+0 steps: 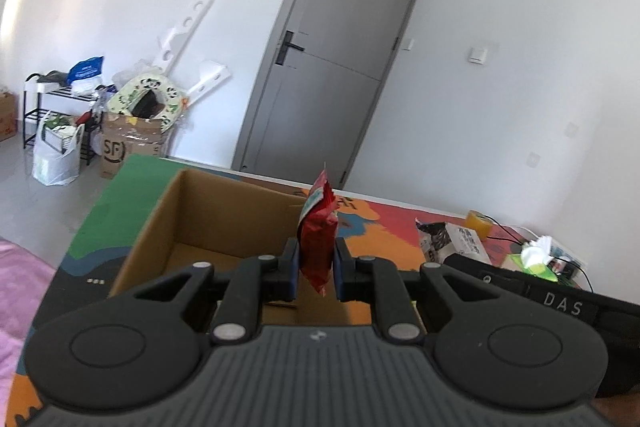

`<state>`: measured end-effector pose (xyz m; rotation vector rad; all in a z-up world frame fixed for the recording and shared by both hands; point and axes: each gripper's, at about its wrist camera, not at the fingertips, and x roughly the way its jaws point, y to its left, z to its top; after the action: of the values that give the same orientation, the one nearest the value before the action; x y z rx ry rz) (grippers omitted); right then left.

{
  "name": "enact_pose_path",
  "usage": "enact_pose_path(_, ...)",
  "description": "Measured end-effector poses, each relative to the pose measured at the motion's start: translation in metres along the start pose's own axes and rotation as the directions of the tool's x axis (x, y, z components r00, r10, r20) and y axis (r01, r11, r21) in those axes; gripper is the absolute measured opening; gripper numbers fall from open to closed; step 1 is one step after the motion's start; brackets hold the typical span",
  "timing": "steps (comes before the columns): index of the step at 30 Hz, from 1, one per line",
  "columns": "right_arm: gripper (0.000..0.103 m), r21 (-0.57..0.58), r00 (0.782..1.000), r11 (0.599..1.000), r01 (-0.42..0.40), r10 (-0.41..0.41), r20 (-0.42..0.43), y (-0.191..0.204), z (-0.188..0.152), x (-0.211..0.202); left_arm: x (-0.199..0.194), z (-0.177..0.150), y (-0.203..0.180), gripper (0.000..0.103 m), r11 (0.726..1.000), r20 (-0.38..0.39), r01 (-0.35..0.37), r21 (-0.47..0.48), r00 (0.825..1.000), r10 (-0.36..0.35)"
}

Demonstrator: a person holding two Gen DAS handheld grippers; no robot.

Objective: Organize snacks
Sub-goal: 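Lower both held snacks into the cardboard box and open both tools, then move both tools back over the snacks and grasp the blue packet with the left tool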

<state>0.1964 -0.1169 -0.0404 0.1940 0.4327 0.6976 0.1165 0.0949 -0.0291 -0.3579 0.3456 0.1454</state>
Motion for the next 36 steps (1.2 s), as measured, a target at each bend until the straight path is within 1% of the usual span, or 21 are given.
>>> enact_pose_path(7,0.046,-0.026,0.999,0.999,-0.03,0.03,-0.02,0.022,0.004,0.02,0.008,0.004,0.028,0.017,0.998,-0.024,-0.042,-0.044,0.999,0.041)
enact_pose_path(8,0.046,-0.031,0.999,0.999,-0.036,0.036,-0.024,0.025,0.005,0.024,0.009,0.005,0.031,0.02,0.997,-0.027,-0.055,-0.048,0.998,0.054)
enact_pose_path(9,0.046,-0.034,0.999,0.999,-0.042,0.041,-0.027,0.028,0.005,0.026,0.009,0.006,0.033,0.021,0.996,-0.03,-0.078,-0.039,0.997,0.077)
enact_pose_path(10,0.046,-0.037,0.999,0.998,-0.046,0.045,-0.03,0.033,0.005,0.029,0.01,0.007,0.035,0.025,0.995,-0.032,-0.095,-0.026,0.995,0.094)
enact_pose_path(11,0.046,-0.041,0.998,0.998,-0.053,0.051,-0.035,0.037,0.005,0.032,0.009,0.008,0.037,0.031,0.994,-0.034,-0.108,-0.02,0.994,0.107)
enact_pose_path(12,0.046,-0.044,0.998,0.997,-0.058,0.056,-0.041,0.04,0.005,0.035,0.008,0.008,0.04,0.035,0.993,-0.034,-0.112,-0.028,0.993,0.111)
enact_pose_path(13,0.046,-0.046,0.997,0.997,-0.063,0.061,-0.045,0.043,0.005,0.038,0.007,0.009,0.043,0.041,0.993,-0.032,-0.112,-0.043,0.993,0.111)
enact_pose_path(14,0.046,-0.047,0.997,0.997,-0.068,0.066,-0.05,0.046,0.005,0.04,0.004,0.01,0.047,0.043,0.992,-0.026,-0.114,-0.054,0.993,0.113)
enact_pose_path(17,0.046,-0.049,0.994,0.995,-0.087,0.084,-0.066,0.054,0.005,0.048,0.0,0.013,0.053,0.045,0.989,-0.014,-0.136,-0.057,0.991,0.135)
enact_pose_path(20,0.047,-0.039,0.991,0.993,-0.108,0.105,-0.084,0.06,0.005,0.055,-0.003,0.015,0.058,0.046,0.988,-0.012,-0.142,-0.068,0.99,0.141)
enact_pose_path(22,0.049,-0.027,0.988,0.992,-0.121,0.118,-0.096,0.062,0.006,0.057,-0.004,0.016,0.059,0.047,0.986,-0.012,-0.151,-0.067,0.989,0.15)
enact_pose_path(24,0.05,-0.017,0.99,0.993,-0.118,0.117,-0.078,0.06,0.007,0.054,-0.005,0.016,0.06,0.05,0.986,-0.015,-0.155,-0.069,0.988,0.154)
enact_pose_path(27,0.05,-0.007,0.992,0.995,-0.104,0.103,-0.075,0.055,0.008,0.047,-0.005,0.017,0.058,0.057,0.986,-0.016,-0.15,-0.071,0.989,0.15)
enact_pose_path(29,0.05,-0.007,0.993,0.996,-0.092,0.091,-0.072,0.051,0.008,0.042,-0.005,0.018,0.055,0.067,0.987,-0.013,-0.145,-0.069,0.989,0.145)
enact_pose_path(30,0.05,-0.009,0.994,0.996,-0.085,0.085,-0.072,0.048,0.008,0.038,-0.005,0.018,0.053,0.07,0.988,-0.013,-0.143,-0.066,0.99,0.143)
enact_pose_path(31,0.053,-0.011,0.994,0.997,-0.079,0.078,-0.073,0.044,0.007,0.035,-0.005,0.018,0.05,0.075,0.988,-0.012,-0.14,-0.061,0.99,0.139)
enact_pose_path(32,0.054,-0.012,0.995,0.997,-0.07,0.069,-0.076,0.041,0.005,0.033,-0.007,0.017,0.045,0.077,0.989,-0.011,-0.136,-0.054,0.991,0.135)
enact_pose_path(36,0.055,0.005,0.995,1.0,-0.025,0.026,-0.097,0.022,-0.001,0.021,-0.006,0.013,0.029,0.08,0.994,-0.022,-0.106,-0.028,0.994,0.106)
